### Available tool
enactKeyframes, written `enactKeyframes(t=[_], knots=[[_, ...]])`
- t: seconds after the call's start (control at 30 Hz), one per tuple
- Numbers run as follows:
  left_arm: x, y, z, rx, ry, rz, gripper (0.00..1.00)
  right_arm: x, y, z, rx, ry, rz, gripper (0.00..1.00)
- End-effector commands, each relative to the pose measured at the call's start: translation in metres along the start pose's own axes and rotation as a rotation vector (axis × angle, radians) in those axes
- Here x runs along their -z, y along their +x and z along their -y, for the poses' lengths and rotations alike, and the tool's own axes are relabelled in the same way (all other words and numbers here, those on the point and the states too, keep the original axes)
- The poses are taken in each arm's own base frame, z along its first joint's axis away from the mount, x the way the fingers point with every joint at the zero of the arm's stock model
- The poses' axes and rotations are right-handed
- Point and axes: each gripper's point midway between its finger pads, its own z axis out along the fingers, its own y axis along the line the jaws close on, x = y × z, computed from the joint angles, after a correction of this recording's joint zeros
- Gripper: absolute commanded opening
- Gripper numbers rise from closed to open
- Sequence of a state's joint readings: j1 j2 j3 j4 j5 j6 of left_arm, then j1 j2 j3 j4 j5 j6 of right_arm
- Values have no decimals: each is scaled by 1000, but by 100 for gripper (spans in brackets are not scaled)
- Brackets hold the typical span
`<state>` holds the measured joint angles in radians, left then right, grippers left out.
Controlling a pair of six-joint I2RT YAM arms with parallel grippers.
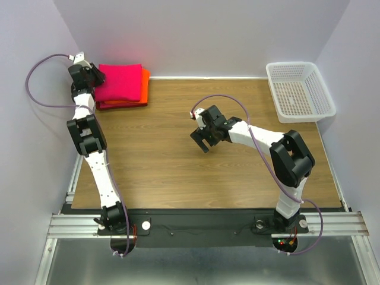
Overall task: Fold and stack the t-shirts
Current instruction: Neatly place the folded tshirt to the corner
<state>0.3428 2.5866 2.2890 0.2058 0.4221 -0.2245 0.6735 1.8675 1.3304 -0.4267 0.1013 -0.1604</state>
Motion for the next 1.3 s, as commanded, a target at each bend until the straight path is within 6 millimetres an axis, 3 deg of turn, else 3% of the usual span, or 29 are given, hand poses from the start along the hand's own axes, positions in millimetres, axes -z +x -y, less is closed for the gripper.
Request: enactKeyframes(t=[0.0, 0.1, 0.23, 0.3, 0.33, 0.4, 0.43, 0.5, 0.53, 0.63, 0.73, 0.83, 0.87, 0.9, 0.93, 1.0, 1.03, 1.07, 1.1, 1.13, 1.17, 1.23, 1.27], knots=[[-2, -21, -13, -17, -29, 66, 35, 1, -15, 9, -8, 27, 28, 100], [0, -25, -21, -18, -70, 74, 39, 1, -15, 11, -9, 36, 24, 100], [12, -48, -30, 10, -130, 120, 51, 7, -19, 15, -6, 55, 32, 100], [25, -72, -17, -14, -115, 151, 56, 12, -23, 20, -5, 76, 44, 100], [36, -97, -3, -36, -94, 184, 58, 18, -28, 24, -8, 92, 59, 100], [49, -114, 9, -73, -87, 200, 64, 25, -33, 28, -13, 105, 76, 100], [67, -145, 24, -106, -87, 251, 66, 29, -36, 33, -23, 114, 88, 100], [84, -159, 29, -123, -118, 266, 71, 41, -45, 40, -49, 125, 124, 100], [104, -182, 38, -158, -144, 306, 78, 46, -47, 47, -69, 135, 136, 100], [135, -210, 48, -221, -187, 333, 99, 67, -56, 64, -106, 154, 187, 100], [173, -242, 75, -275, -177, 346, 99, 89, -59, 84, -166, 143, 242, 100], [197, -247, 98, -298, -144, 302, 99, 111, -55, 104, -233, 138, 287, 100], [203, -247, 103, -342, -136, 286, 99, 116, -53, 109, -244, 139, 298, 100], [205, -232, 111, -358, -100, 222, 99, 127, -47, 119, -276, 152, 313, 100], [217, -233, 123, -374, -81, 213, 99, 131, -44, 121, -286, 140, 323, 100], [221, -196, 133, -410, -2, 91, 99, 140, -34, 135, -335, 145, 335, 100], [230, -188, 152, -423, 61, 63, 99, 144, -26, 134, -349, 133, 339, 100], [231, -157, 149, -422, 67, -29, 99, 147, -21, 137, -367, 132, 340, 100], [234, -143, 151, -430, 75, -70, 99, 148, -12, 144, -392, 142, 334, 100], [238, -129, 156, -435, 88, -104, 99, 147, -4, 145, -407, 138, 325, 100], [247, -103, 160, -428, 90, -154, 99, 144, 9, 140, -427, 115, 310, 100], [256, -78, 161, -441, 68, -189, 99, 139, 29, 138, -465, 101, 281, 100], [268, -53, 171, -451, 82, -216, 99, 131, 46, 129, -481, 77, 248, 100]])
